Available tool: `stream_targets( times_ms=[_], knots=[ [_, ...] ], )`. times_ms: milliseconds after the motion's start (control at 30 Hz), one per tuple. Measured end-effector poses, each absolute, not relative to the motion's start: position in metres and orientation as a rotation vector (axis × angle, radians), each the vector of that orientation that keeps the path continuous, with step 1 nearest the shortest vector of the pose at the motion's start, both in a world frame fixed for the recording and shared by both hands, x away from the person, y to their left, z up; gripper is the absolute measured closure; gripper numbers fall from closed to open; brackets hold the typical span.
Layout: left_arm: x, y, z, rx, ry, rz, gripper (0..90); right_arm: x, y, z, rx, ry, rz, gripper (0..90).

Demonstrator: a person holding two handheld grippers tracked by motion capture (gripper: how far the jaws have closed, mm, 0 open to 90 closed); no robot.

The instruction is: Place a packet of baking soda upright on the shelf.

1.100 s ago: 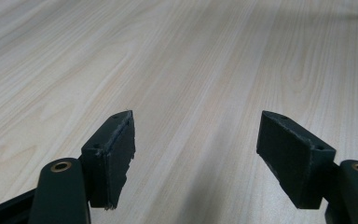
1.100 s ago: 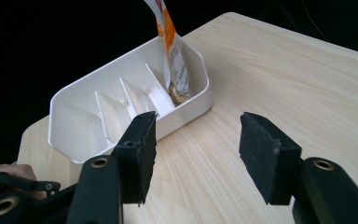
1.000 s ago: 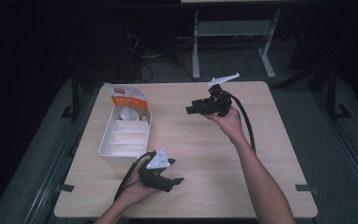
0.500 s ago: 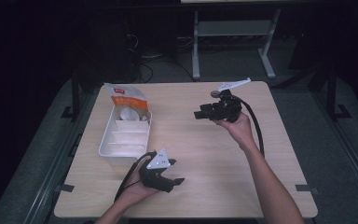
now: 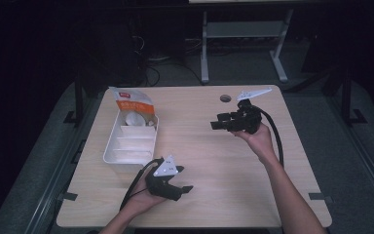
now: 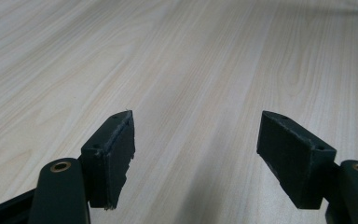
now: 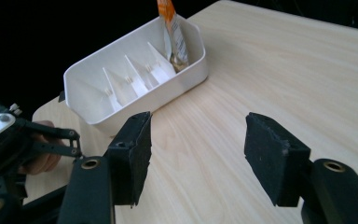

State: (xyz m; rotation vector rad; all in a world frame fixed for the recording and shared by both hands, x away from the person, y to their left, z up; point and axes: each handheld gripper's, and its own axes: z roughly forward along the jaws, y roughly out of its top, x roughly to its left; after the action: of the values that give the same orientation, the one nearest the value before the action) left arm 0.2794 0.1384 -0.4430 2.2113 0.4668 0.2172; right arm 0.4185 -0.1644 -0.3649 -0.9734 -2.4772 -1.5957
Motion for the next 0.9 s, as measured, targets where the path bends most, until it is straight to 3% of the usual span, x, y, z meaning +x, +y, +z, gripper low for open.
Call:
stream_targets(
  times_ms=[900],
  knots=[
    [0.280, 0.137, -0.444, 2.210, 0.479, 0.220, 26.0, 0.381, -0.207, -0.380, -1.026, -2.464, -1.601, 37.2]
  ],
)
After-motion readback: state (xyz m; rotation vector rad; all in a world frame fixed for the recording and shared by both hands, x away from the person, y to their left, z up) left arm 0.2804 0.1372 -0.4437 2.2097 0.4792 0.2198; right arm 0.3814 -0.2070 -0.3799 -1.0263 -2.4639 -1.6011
